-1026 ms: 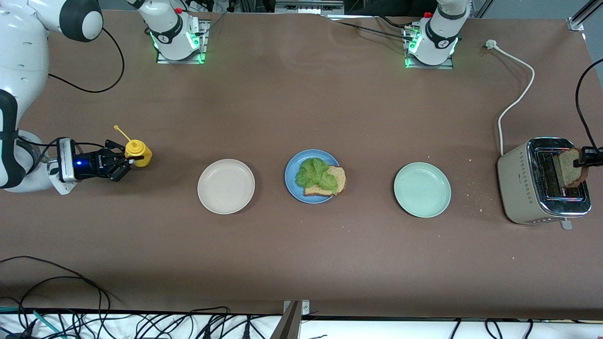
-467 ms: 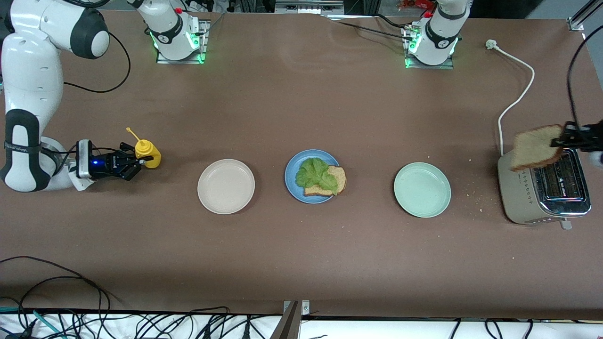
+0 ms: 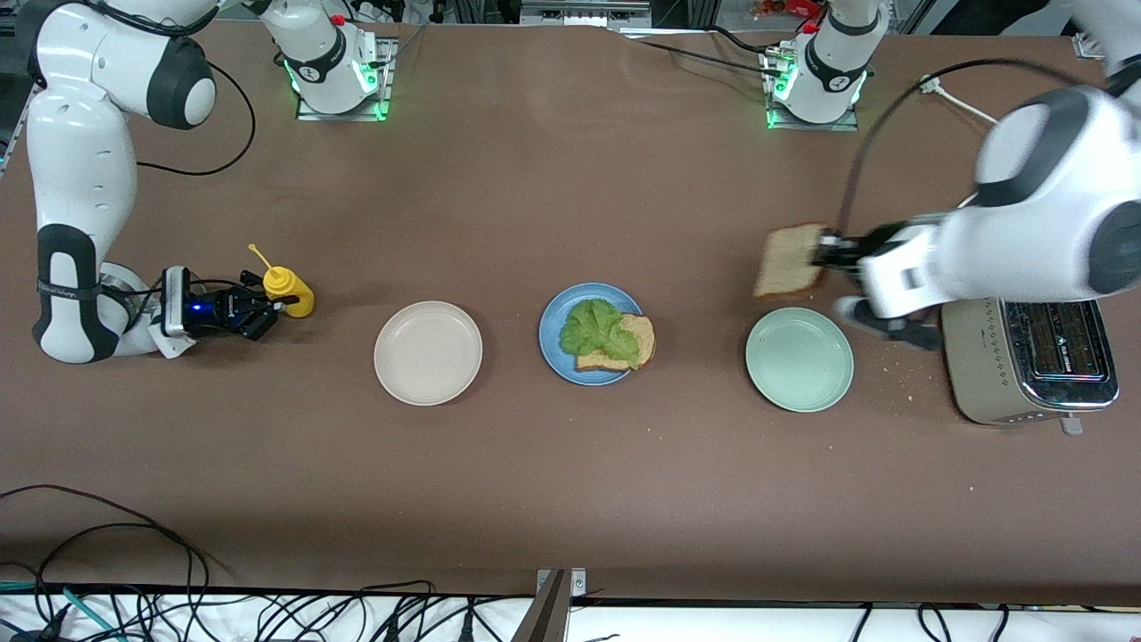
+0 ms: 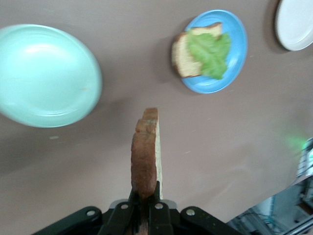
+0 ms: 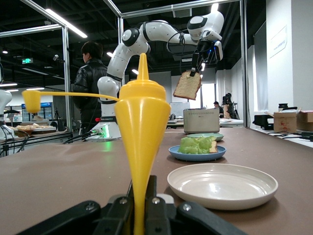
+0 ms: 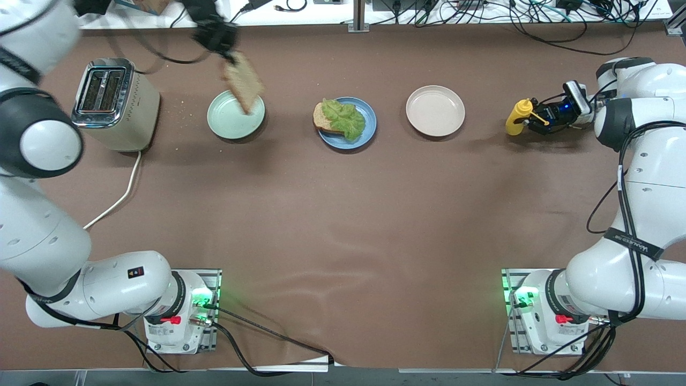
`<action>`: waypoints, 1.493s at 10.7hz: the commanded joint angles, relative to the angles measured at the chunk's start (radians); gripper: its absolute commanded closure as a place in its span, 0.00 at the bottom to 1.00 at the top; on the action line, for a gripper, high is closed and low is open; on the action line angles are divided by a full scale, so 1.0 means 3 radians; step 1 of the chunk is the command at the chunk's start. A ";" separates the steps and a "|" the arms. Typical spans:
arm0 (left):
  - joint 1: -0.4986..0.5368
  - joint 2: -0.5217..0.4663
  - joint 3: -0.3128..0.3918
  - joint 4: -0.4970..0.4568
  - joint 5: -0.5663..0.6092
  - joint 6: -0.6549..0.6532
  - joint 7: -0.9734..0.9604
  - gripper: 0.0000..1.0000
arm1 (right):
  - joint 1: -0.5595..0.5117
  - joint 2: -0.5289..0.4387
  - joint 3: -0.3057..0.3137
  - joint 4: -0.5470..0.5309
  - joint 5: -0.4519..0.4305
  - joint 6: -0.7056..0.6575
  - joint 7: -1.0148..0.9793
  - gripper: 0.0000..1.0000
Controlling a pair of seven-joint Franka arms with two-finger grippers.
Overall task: Make sandwich in blue plate with both arms
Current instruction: 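Lift the toast out and carry it over the blue plate, then lay the toast on the lettuce and open the left gripper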
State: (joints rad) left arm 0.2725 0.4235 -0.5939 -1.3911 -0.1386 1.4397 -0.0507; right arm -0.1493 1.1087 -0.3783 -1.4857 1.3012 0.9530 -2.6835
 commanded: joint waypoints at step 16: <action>-0.0924 0.1436 0.0190 -0.0113 -0.1195 0.2053 0.0500 0.41 | -0.0070 0.0303 -0.0007 0.0136 0.0239 -0.0047 -0.0126 0.96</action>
State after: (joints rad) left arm -0.0146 0.8452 -0.5508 -1.4023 -0.4760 2.0639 -0.0007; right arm -0.1556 1.1508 -0.3809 -1.4749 1.3424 0.9572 -2.7048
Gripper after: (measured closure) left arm 0.890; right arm 0.952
